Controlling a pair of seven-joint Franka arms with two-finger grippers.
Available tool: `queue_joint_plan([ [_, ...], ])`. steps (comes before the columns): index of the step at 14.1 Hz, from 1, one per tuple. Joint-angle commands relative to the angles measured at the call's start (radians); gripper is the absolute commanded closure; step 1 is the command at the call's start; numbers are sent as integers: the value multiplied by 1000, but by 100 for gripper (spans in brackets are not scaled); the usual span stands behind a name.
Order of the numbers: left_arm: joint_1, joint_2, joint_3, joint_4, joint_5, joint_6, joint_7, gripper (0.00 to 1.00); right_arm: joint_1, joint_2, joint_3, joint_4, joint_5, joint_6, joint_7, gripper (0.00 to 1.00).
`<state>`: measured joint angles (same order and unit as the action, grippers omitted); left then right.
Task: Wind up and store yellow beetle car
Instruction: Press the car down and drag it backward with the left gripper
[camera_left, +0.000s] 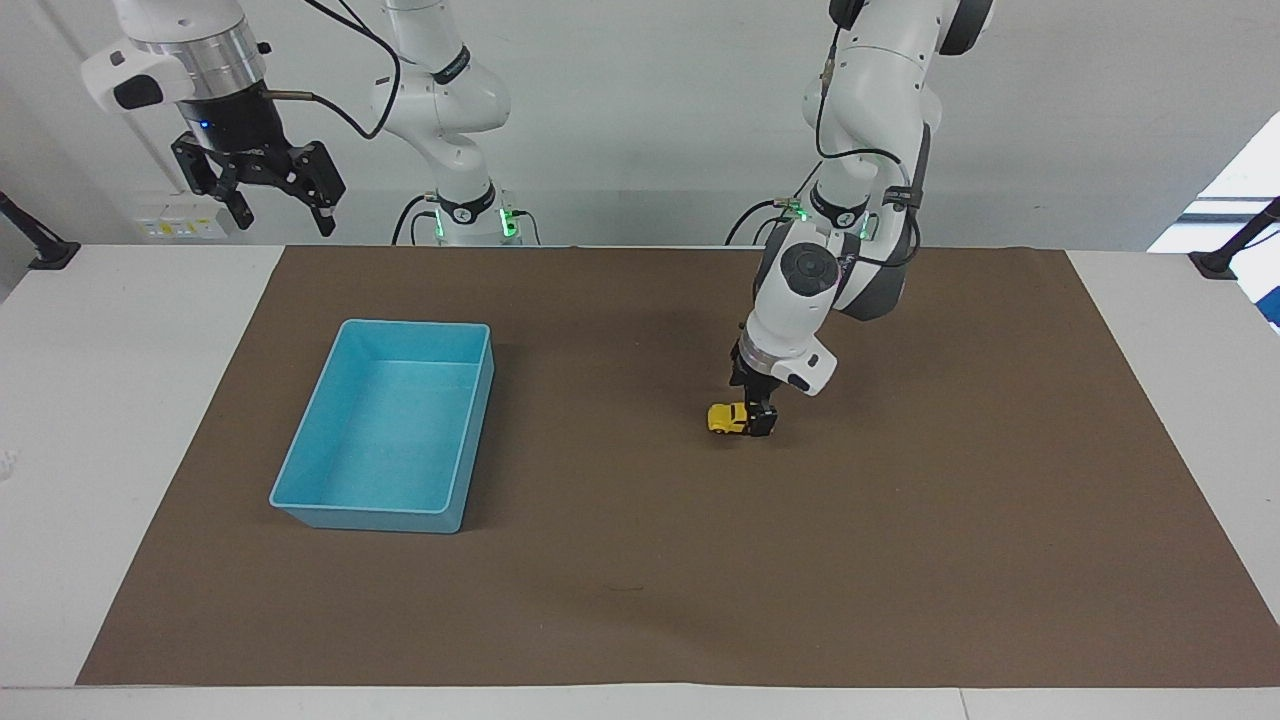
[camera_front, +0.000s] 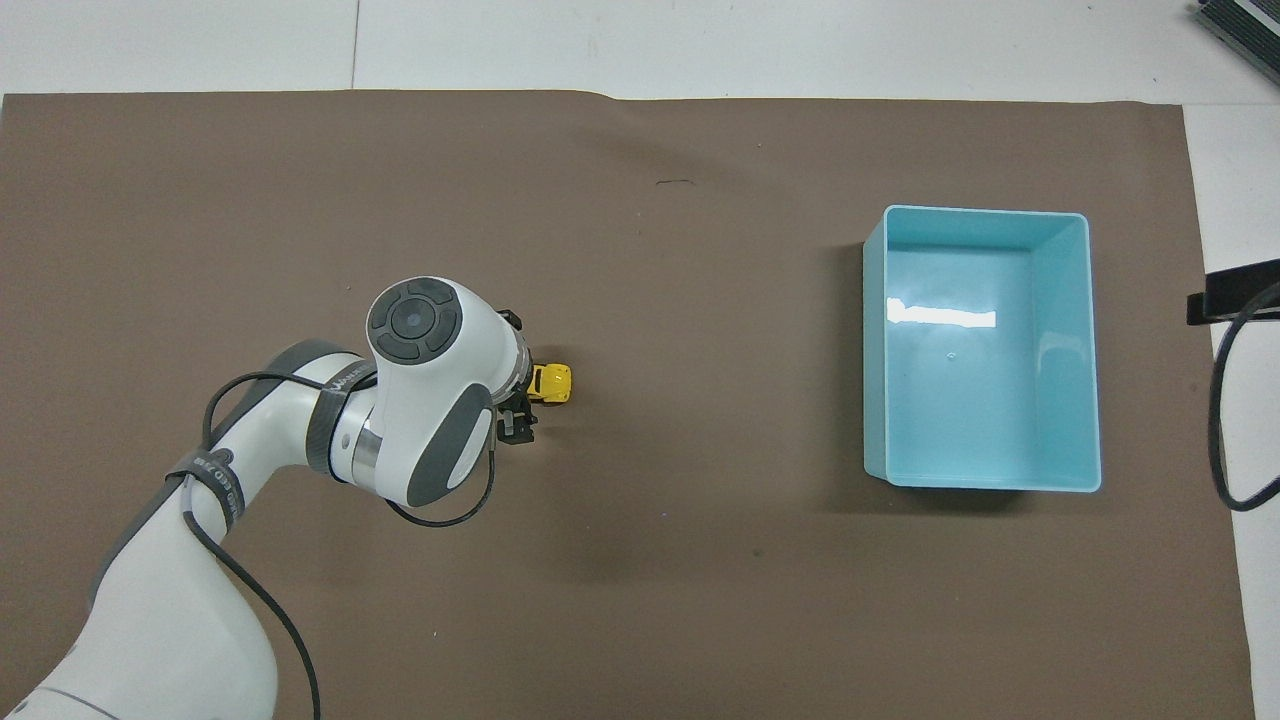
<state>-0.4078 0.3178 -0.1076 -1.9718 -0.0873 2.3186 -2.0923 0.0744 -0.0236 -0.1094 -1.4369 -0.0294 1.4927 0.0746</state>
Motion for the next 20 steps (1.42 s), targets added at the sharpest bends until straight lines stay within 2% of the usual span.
queue_joint_plan([
  [1, -8, -19, 9, -28, 3, 35, -14, 67, -4, -16, 4, -13, -9, -2, -3, 0],
  [3, -8, -17, 9, -28, 33, 41, -14, 98, -4, -16, 4, -13, -9, -2, -2, 0],
  [4, -6, -19, 9, -28, 34, 41, -12, 100, -4, -16, 4, -13, -9, -2, -2, 0],
  [12, 29, -19, 8, -36, 35, 35, 83, 100, -4, -16, 5, -13, -9, -2, -2, 0],
  [20, 141, -16, 8, -44, 35, 27, 144, 100, -4, -16, 4, -13, -9, -2, -2, 0],
])
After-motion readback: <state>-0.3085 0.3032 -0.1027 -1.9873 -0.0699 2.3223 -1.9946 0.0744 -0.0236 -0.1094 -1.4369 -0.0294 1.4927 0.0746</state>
